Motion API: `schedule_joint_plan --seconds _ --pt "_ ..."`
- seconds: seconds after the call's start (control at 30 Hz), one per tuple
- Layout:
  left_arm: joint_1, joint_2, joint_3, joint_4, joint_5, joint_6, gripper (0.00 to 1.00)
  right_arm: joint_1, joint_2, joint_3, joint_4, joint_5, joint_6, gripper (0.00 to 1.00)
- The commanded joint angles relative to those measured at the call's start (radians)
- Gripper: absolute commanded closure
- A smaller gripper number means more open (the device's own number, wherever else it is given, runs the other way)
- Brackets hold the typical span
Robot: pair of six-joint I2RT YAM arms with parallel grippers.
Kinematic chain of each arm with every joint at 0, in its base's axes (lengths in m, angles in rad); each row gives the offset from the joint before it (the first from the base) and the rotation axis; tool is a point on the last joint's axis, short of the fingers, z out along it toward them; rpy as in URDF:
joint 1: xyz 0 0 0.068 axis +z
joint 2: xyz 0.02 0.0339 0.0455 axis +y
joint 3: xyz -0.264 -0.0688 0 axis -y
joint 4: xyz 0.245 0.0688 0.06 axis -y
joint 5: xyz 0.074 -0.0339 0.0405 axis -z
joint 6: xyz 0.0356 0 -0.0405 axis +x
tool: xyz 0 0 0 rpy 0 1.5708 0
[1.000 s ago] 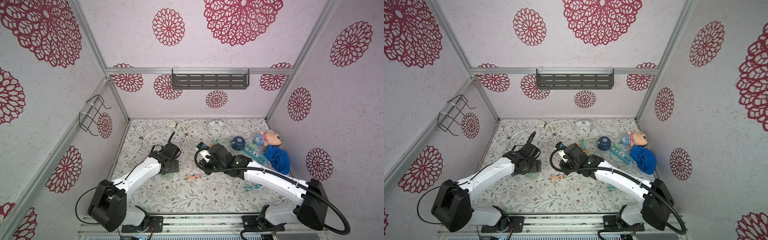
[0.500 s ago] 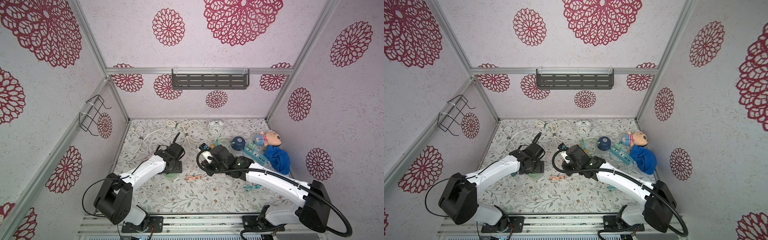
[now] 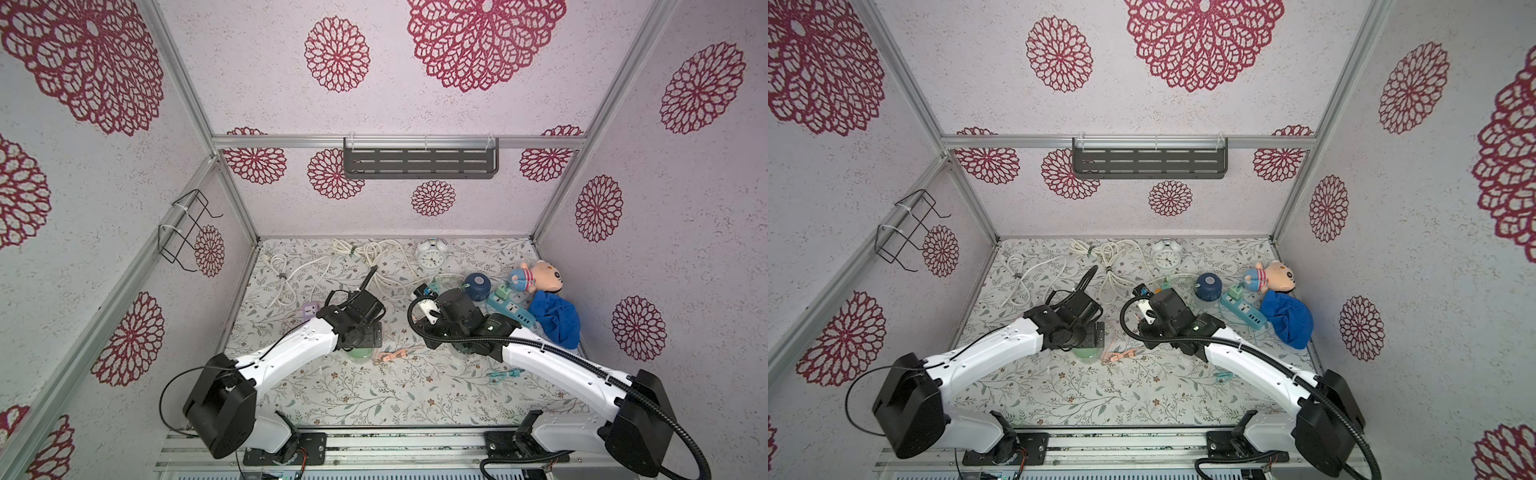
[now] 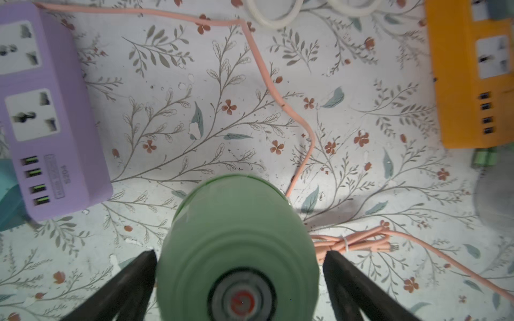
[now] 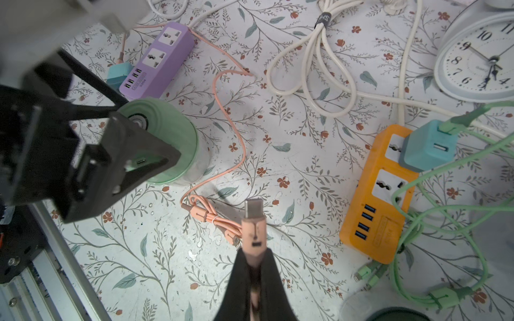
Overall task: Charge the cordless meat grinders
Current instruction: Move the cordless meat grinder to the center of the board, then pick up the cordless meat grinder at the center of the board.
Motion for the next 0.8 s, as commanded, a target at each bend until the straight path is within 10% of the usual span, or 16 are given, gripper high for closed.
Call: schedule_joint_plan --seconds 0.0,0.3,0.77 --pt "-0.020 -0.166 -0.049 0.059 -0.106 0.009 0.03 -0.021 -0.001 0.014 0.038 -0.057 0.027 1.00" --pt "-0.027 -0.630 -0.459 0.455 -0.101 0.085 0.03 -0.038 0.187 0.117 0.101 -0.226 0.057 1.00" --pt "-0.317 -0.541 -0.758 0.829 -0.281 0.092 0.03 -0.036 0.496 0.325 0.099 -0.382 0.053 1.00"
